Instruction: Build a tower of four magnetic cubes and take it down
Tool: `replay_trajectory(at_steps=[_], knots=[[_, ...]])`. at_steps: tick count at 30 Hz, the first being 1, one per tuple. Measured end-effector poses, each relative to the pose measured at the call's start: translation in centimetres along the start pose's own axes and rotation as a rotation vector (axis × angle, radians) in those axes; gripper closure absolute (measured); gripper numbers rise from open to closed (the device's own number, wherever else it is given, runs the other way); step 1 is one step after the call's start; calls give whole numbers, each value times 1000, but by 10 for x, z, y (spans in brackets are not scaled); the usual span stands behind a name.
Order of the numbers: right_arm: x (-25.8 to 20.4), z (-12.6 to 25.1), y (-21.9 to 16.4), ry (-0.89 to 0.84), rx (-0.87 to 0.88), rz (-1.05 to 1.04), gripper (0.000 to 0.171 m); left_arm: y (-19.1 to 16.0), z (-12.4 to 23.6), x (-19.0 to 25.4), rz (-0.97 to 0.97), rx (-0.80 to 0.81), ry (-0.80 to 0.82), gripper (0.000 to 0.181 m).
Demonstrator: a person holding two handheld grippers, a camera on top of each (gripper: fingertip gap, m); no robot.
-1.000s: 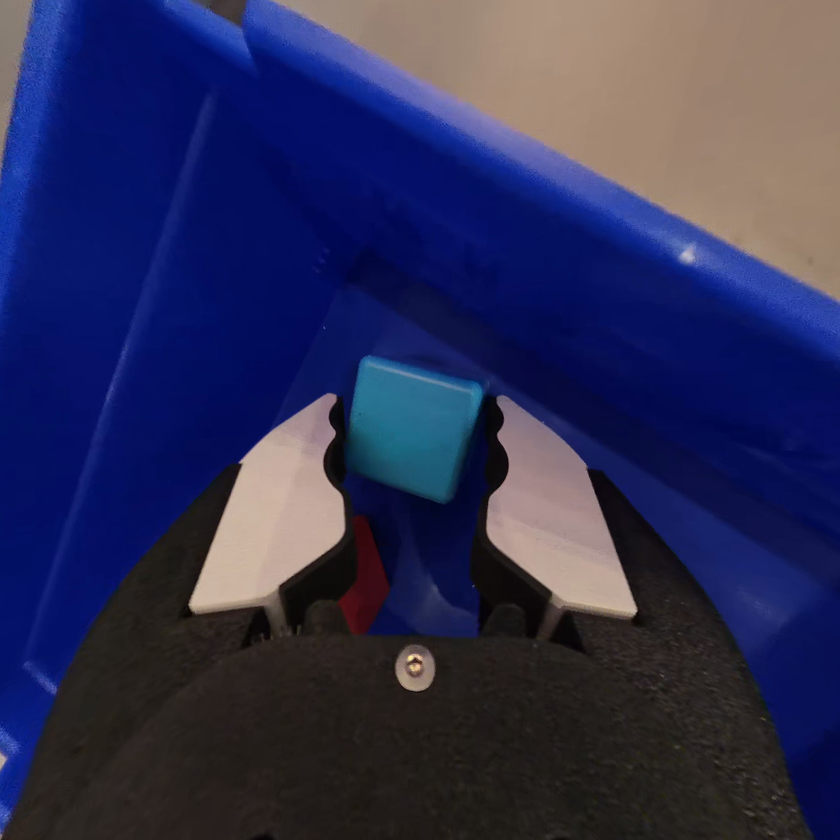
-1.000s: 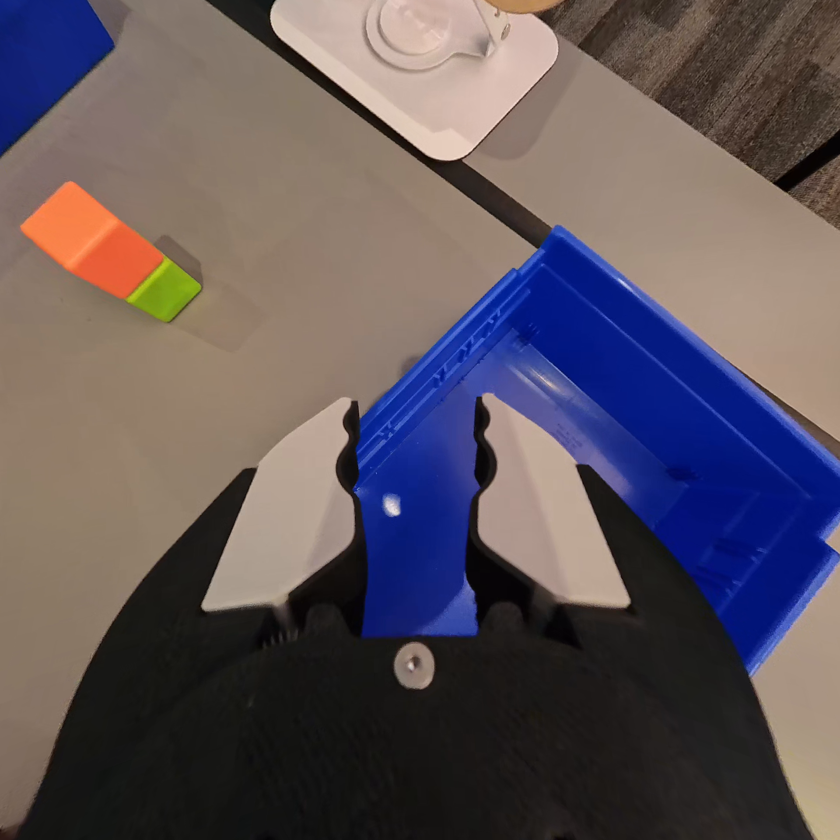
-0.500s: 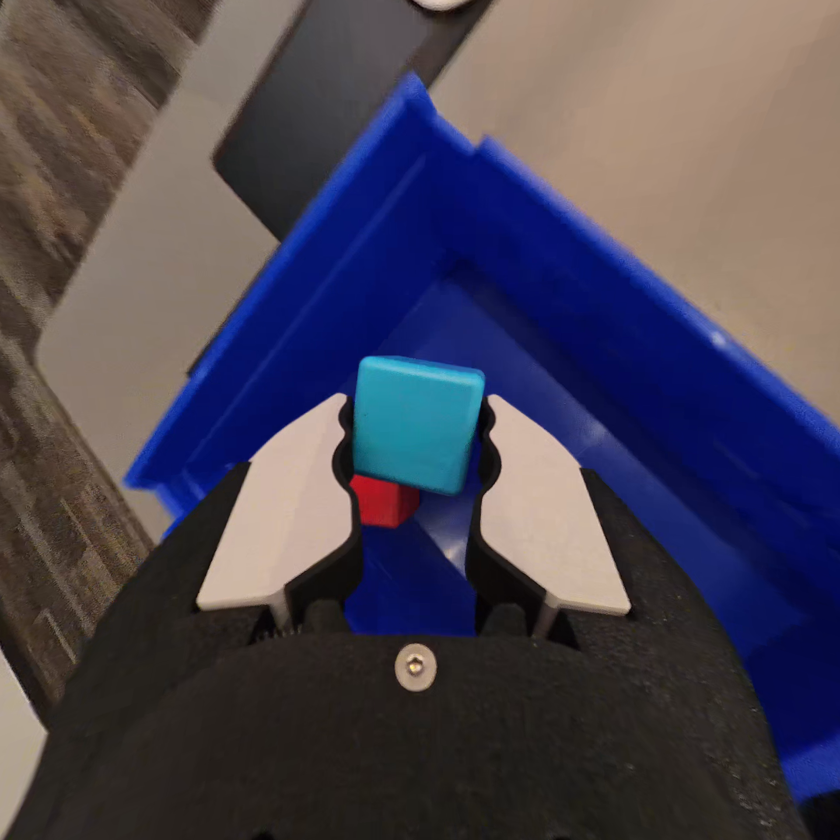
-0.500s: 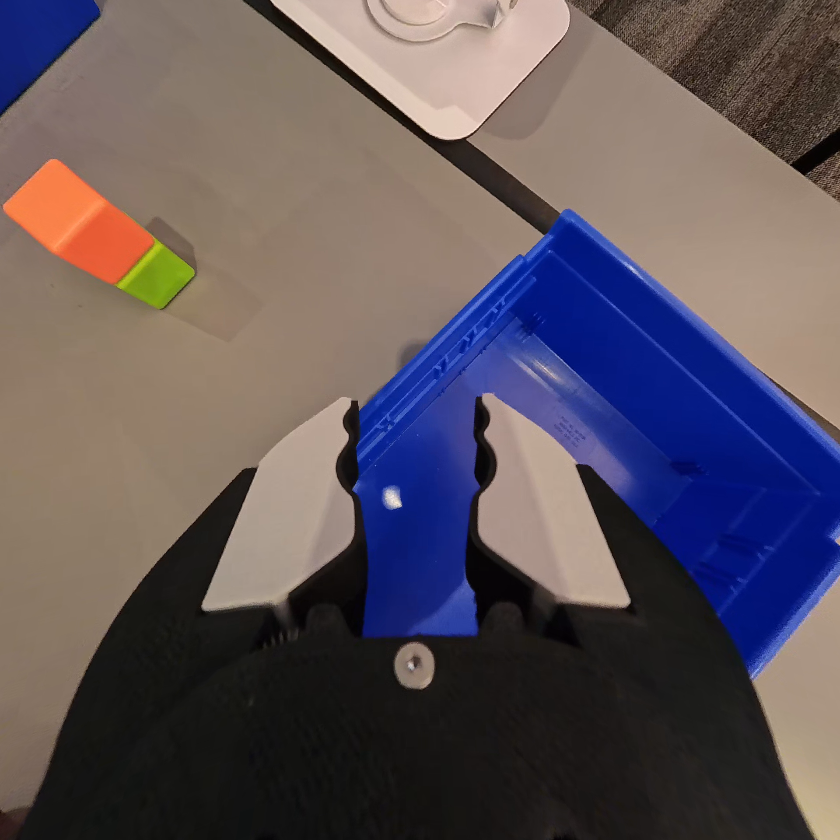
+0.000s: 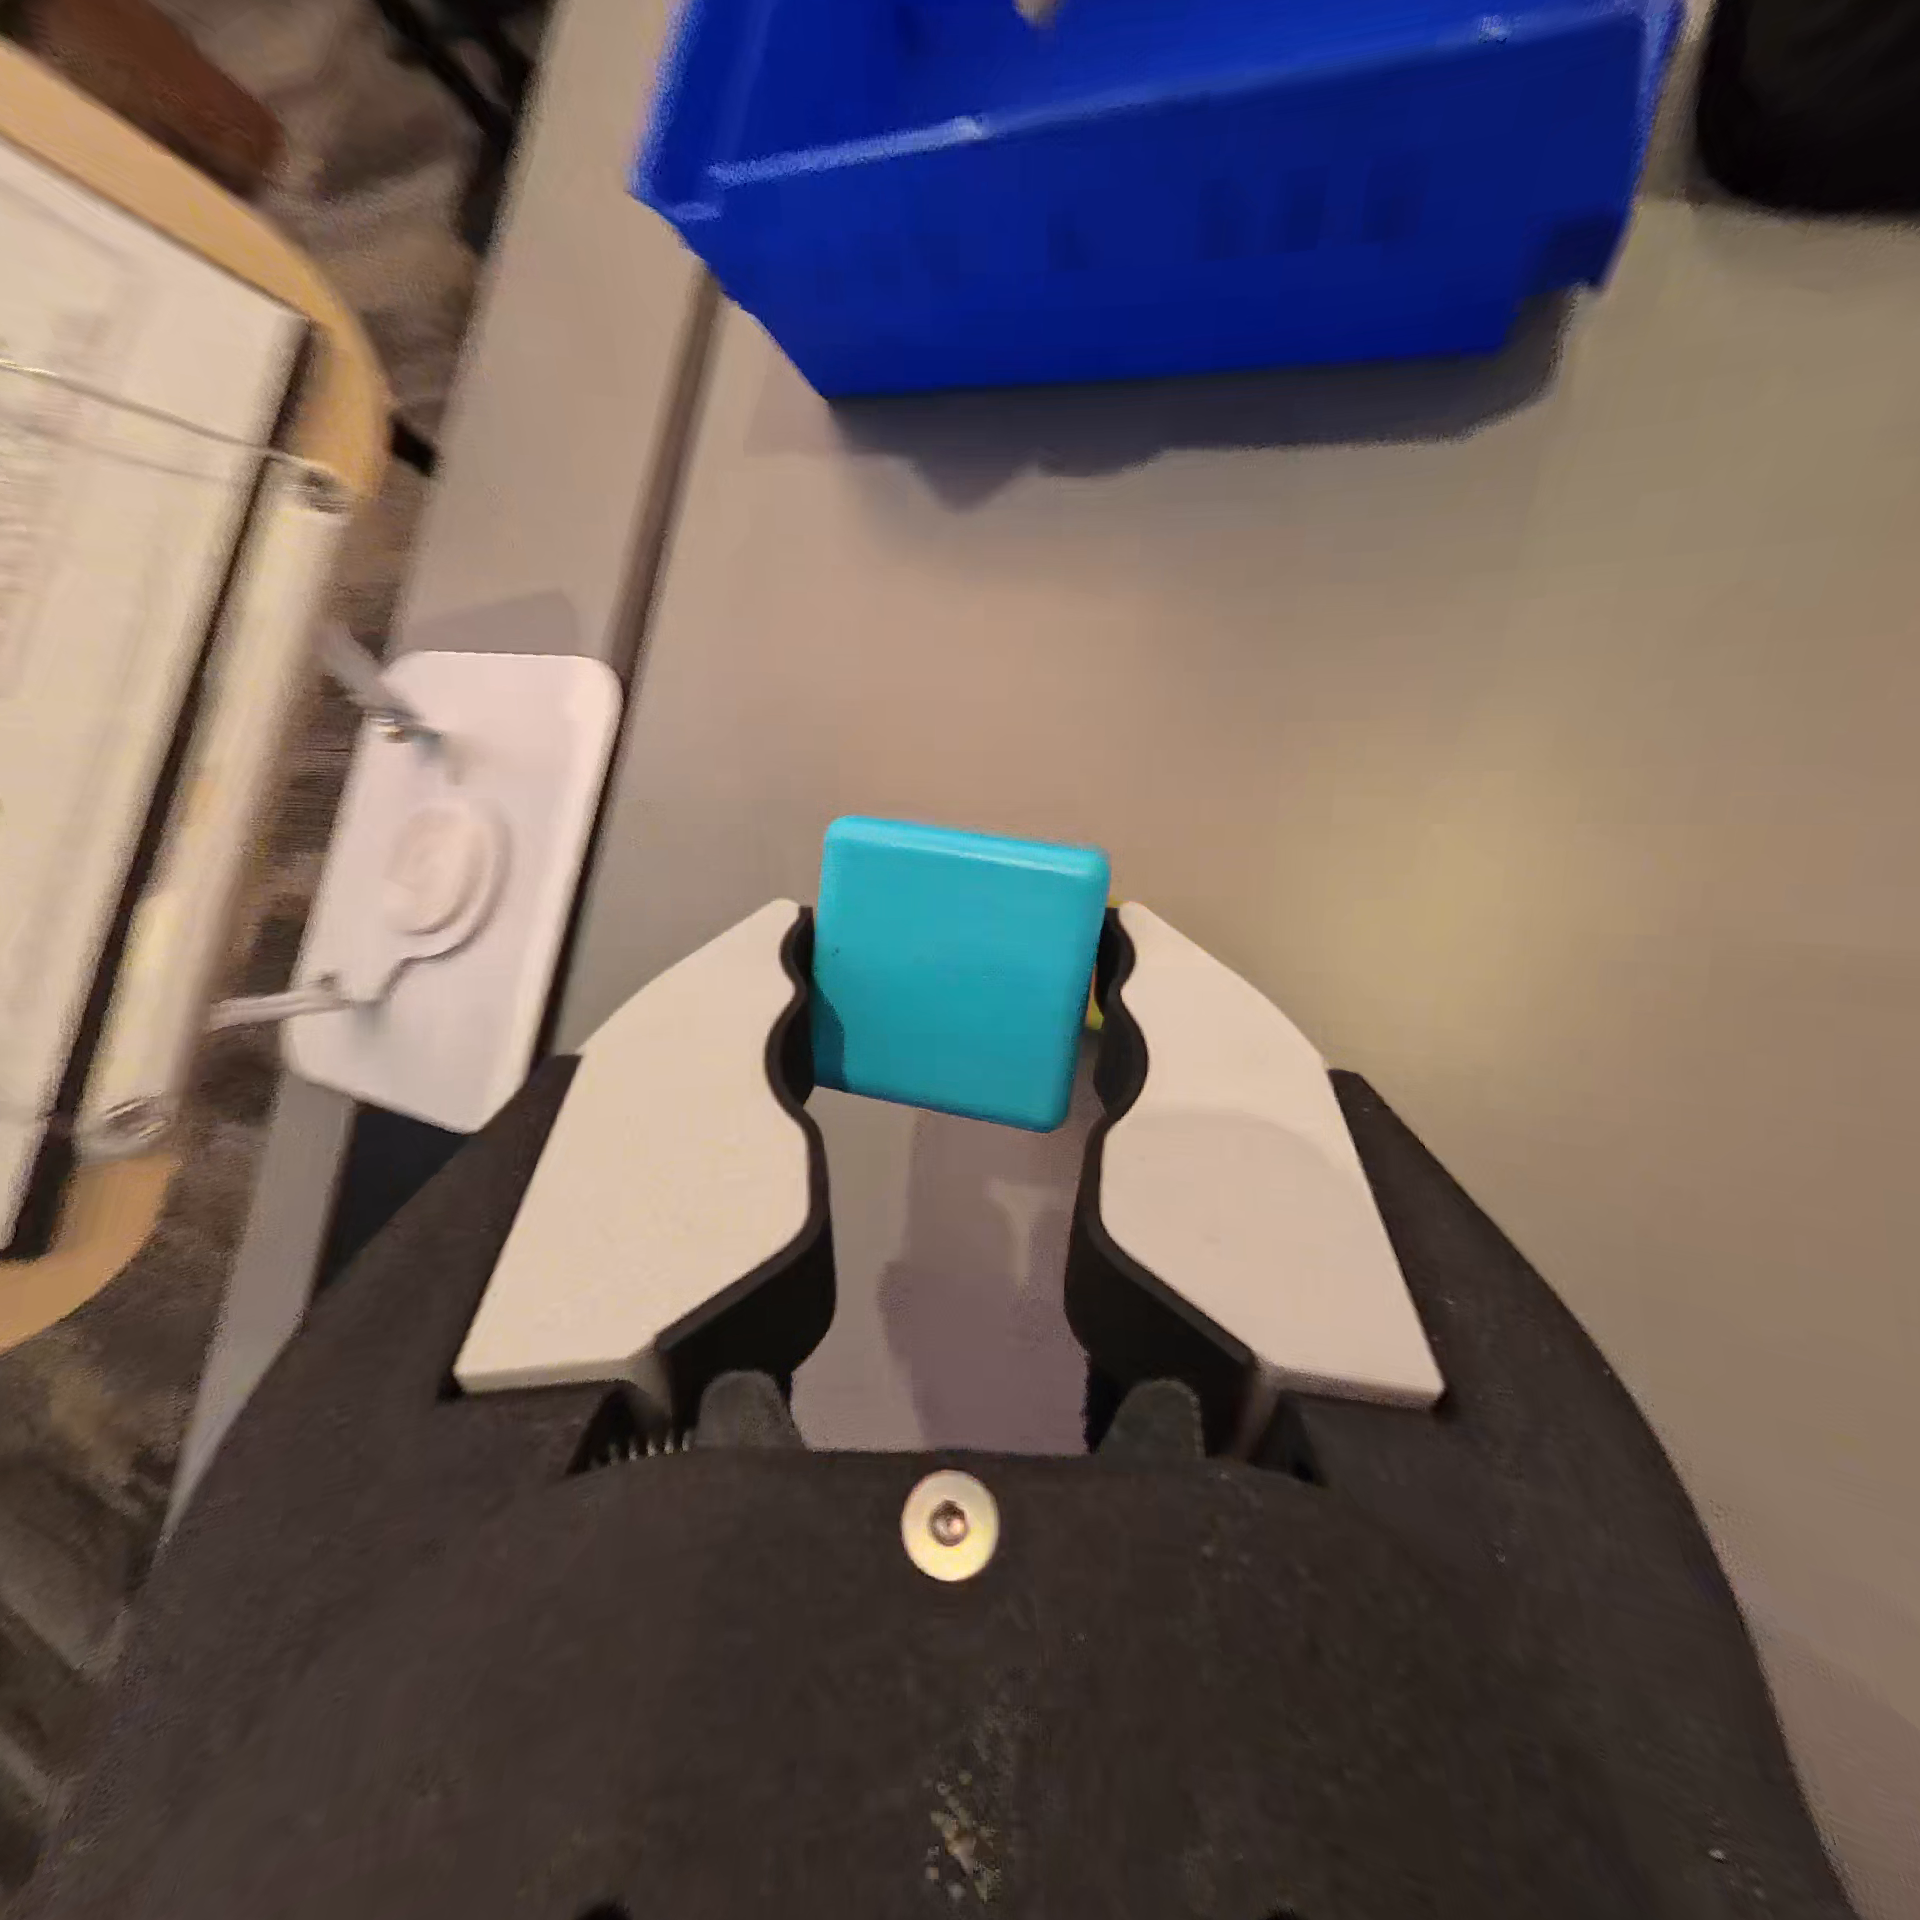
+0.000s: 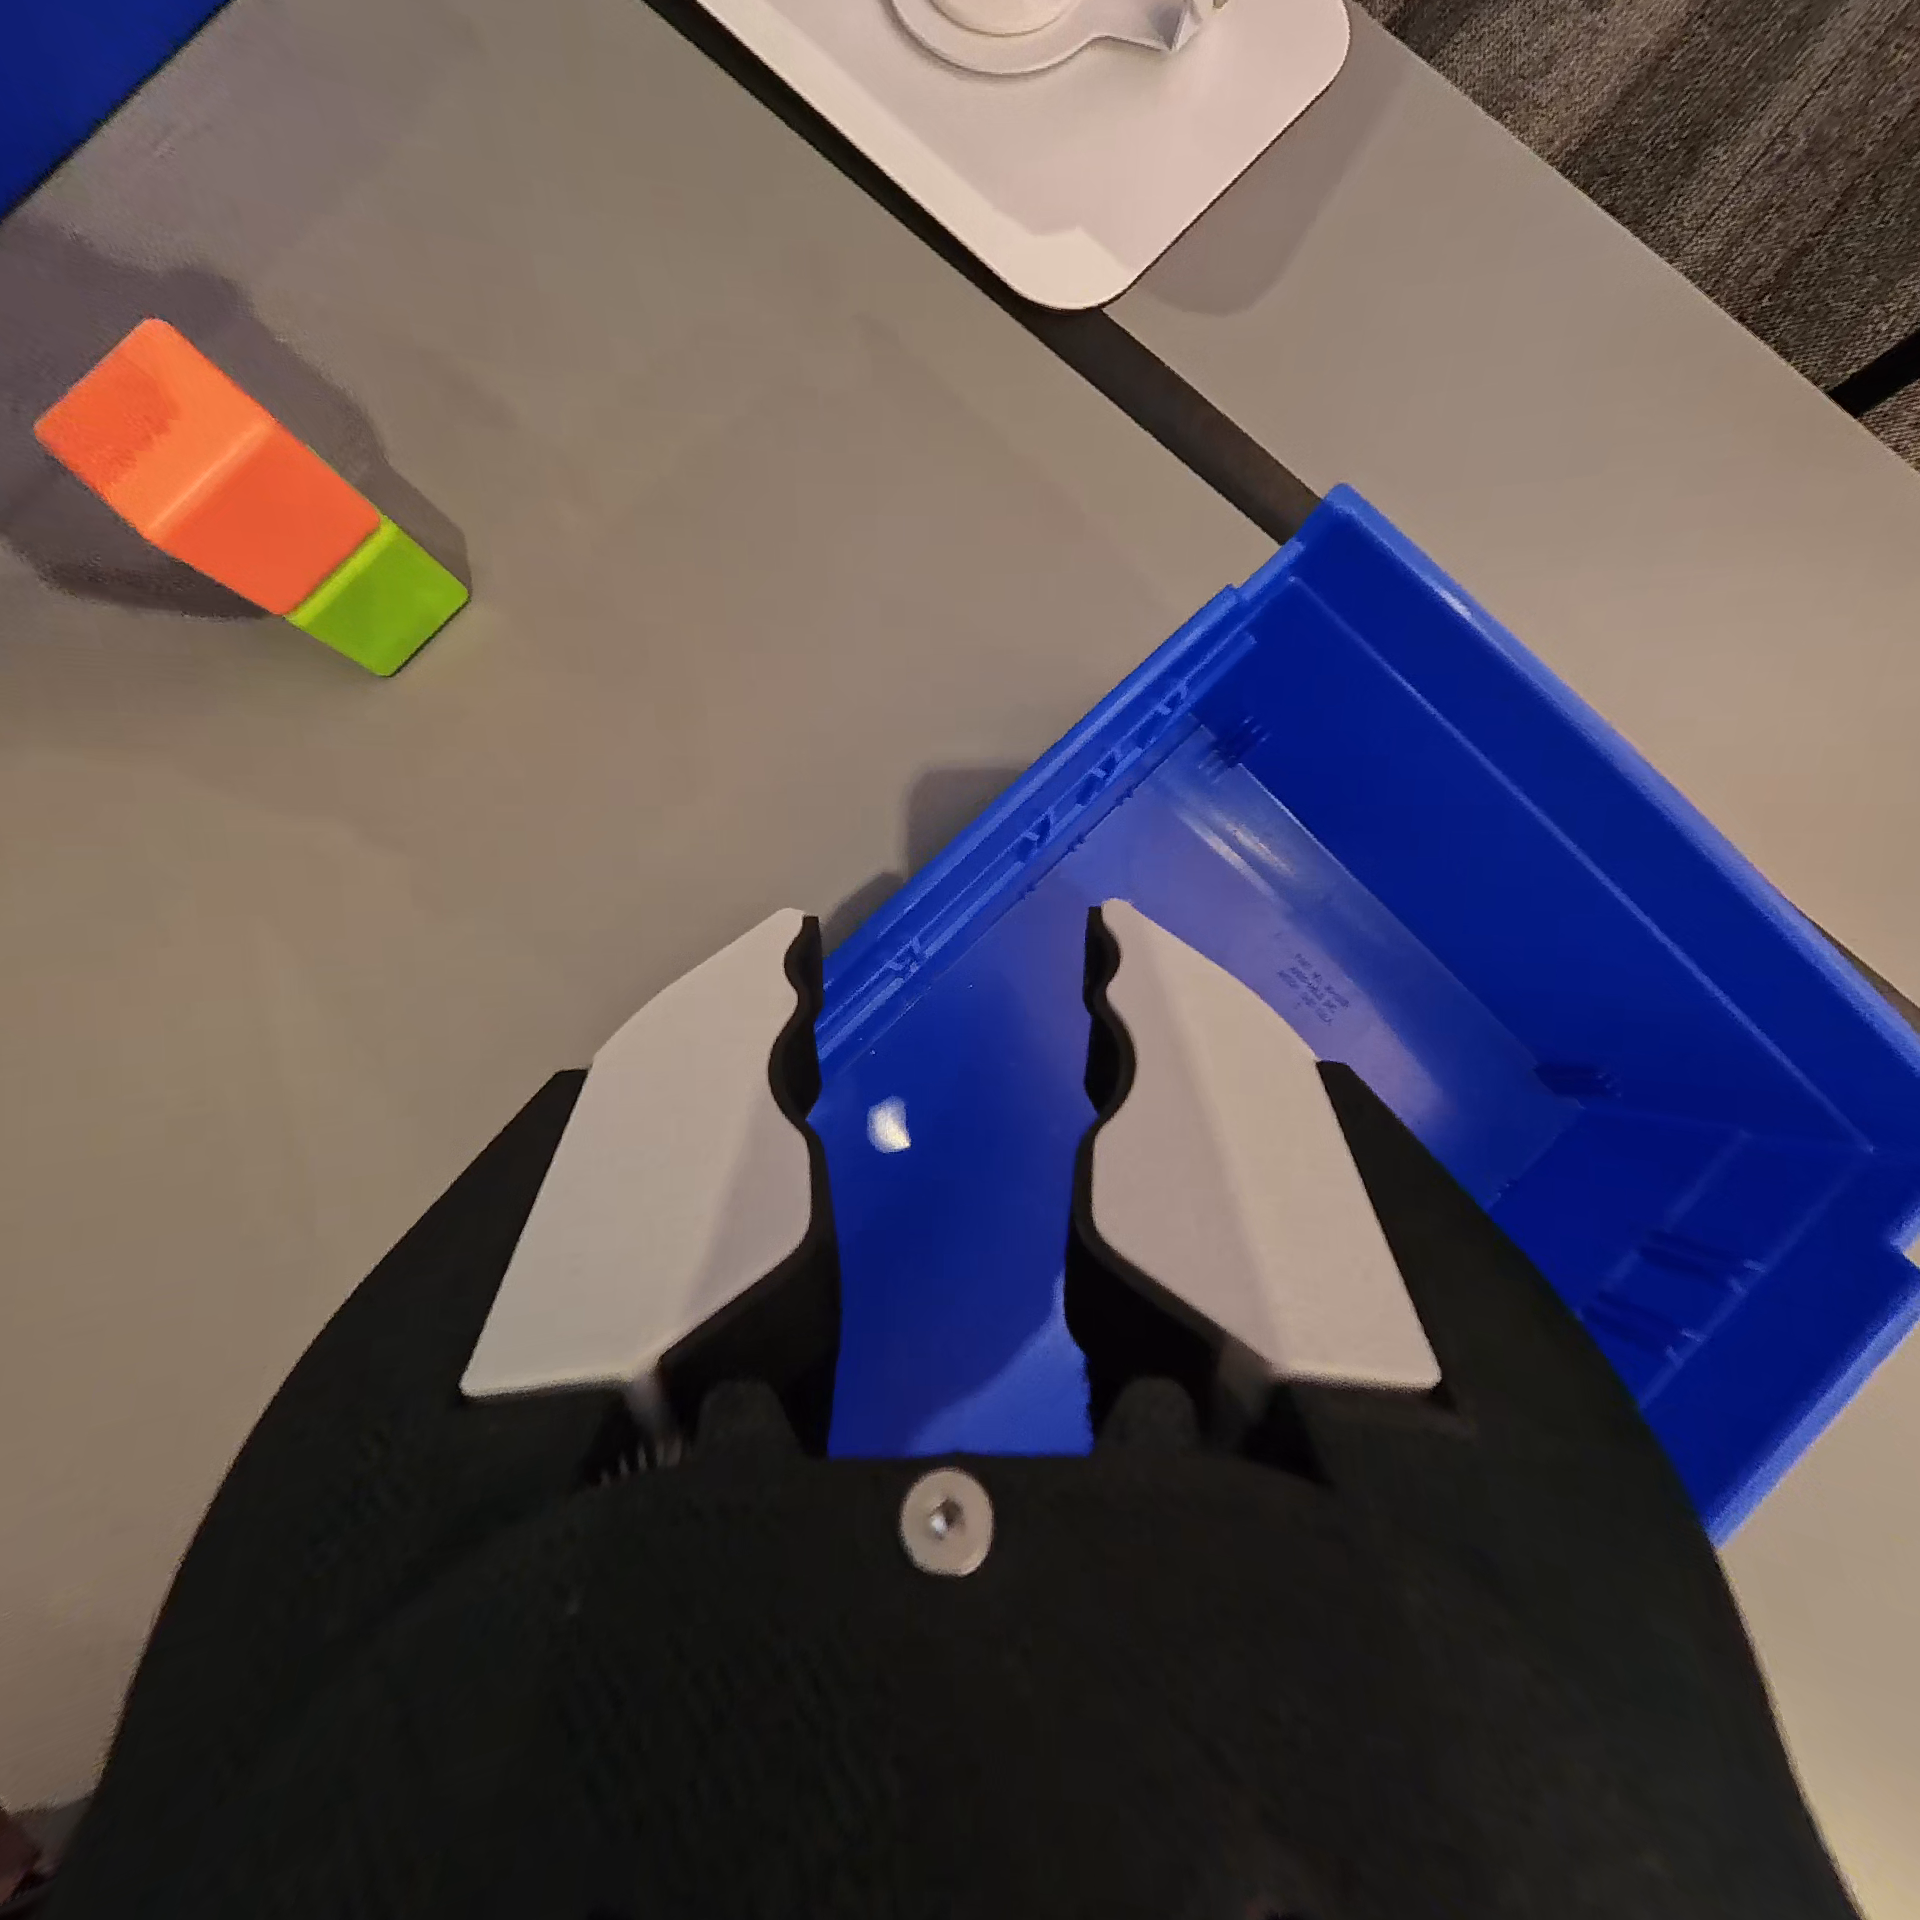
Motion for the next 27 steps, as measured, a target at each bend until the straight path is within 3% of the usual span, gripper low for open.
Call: replay_trajectory(at_steps=[6,19,23,27], knots=[[0,3,0,10,10,-4,122,-10,-34,-1,76,-52,-78,130],[-1,-2,-2,17,-21,-4,122,-10,-44,-2,35,-83,-62,131],[-2,-4,-3,22,-28,2,122,-3,-21,-10,65,0,-18,123],[-2,-3,-3,25,-26,9,122,-20,49,-34,126,-7,189,121]])
Point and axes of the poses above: each gripper's, where its closed fingertips meet, z back along the fingers, y out of its top, x = y × z across the jaws, the point moved 6 cm from there along z, back along the fingers, and after that the axes turned 5 degrees about -z, right-handed, at the moved point
